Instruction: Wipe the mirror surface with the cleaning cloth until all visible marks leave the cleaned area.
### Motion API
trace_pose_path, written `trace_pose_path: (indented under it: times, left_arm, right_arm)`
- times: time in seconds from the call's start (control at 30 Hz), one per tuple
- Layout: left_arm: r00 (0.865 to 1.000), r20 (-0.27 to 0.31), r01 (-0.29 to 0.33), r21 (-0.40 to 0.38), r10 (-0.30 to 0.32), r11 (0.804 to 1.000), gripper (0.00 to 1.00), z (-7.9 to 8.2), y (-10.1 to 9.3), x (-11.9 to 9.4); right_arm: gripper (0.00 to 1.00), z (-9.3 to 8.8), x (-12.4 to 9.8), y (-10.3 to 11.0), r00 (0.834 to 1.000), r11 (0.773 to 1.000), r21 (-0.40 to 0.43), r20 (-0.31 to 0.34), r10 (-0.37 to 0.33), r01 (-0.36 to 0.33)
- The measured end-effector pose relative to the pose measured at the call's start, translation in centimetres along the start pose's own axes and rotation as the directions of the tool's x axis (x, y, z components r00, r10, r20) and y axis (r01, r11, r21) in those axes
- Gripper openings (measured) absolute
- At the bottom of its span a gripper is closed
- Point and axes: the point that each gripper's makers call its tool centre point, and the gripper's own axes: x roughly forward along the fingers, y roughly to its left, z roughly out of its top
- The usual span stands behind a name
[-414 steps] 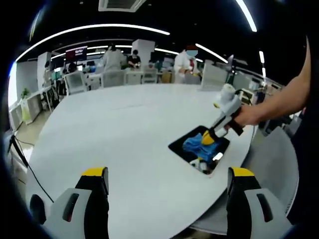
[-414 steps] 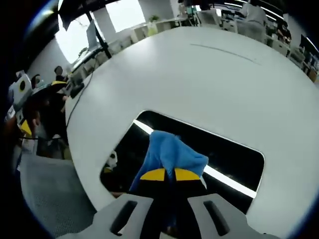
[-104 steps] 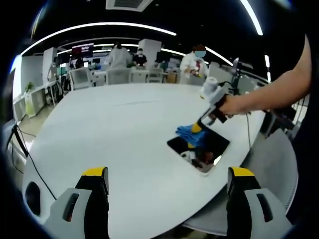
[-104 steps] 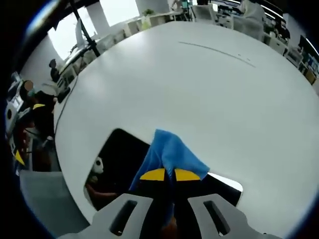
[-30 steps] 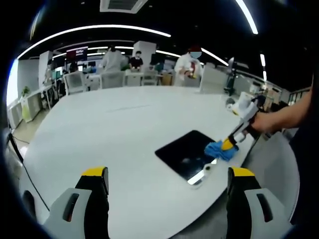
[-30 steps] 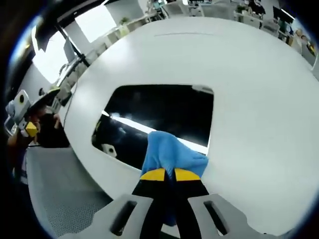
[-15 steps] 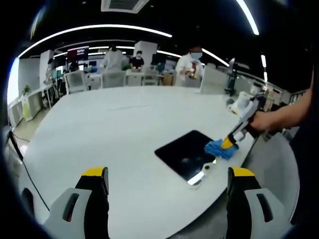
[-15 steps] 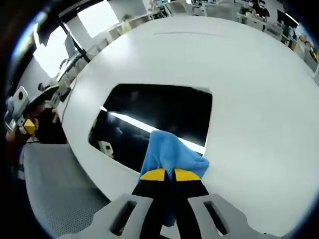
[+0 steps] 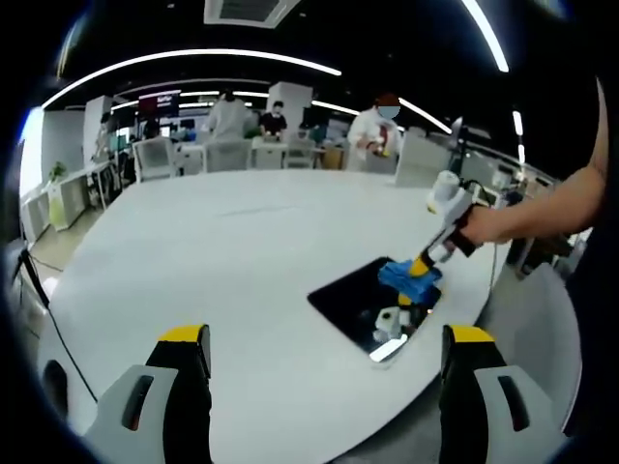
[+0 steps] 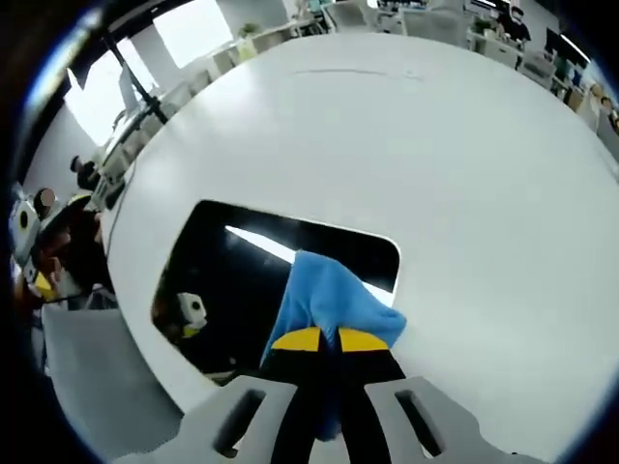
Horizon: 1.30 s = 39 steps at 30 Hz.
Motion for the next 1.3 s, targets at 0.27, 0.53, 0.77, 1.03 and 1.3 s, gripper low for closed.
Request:
trace_pose_path:
  times: [0.27,0.53,0.77,1.03,1.3]
  left_arm:
    - [0.999,-0.023,-0.032,-0.023,0.032,0.999,1.00,-1.4,0.5,-1.0]
    - [0.999,-0.025,-0.042,-0.027,0.041,0.999,1.00,-1.3,0.5,-0.8]
    - [0.999,-0.017,-0.032,-0.023,0.032,0.999,1.00,-0.8,-0.1,-0.3]
    - [0.999,-0.023,-0.031,-0.018,0.031,0.999,1.00,-0.9,0.0,-0.6]
    - [0.999,-0.019,-0.036,-0.013,0.035,0.999,1.00,-0.7,0.3,-0.8]
  right_arm:
    - [0.00,2.8,0.8,-2.0,1.000,0.999,0.031,0.011,-0.017,0.017]
    - [0.00,4.7,1.7,-2.9,1.000,1.000,0.017,-0.006,-0.021,0.021]
    - [0.00,5.0,1.8,-3.0,0.999,0.999,0.005,0.003,-0.042,0.042]
    - [0.00,5.2,1.9,-3.1,0.999,0.999,0.025,-0.030,-0.033,0.034]
    - [0.00,4.9,1.6,-2.9,0.996,0.999,0.034,-0.079,-0.031,0.033]
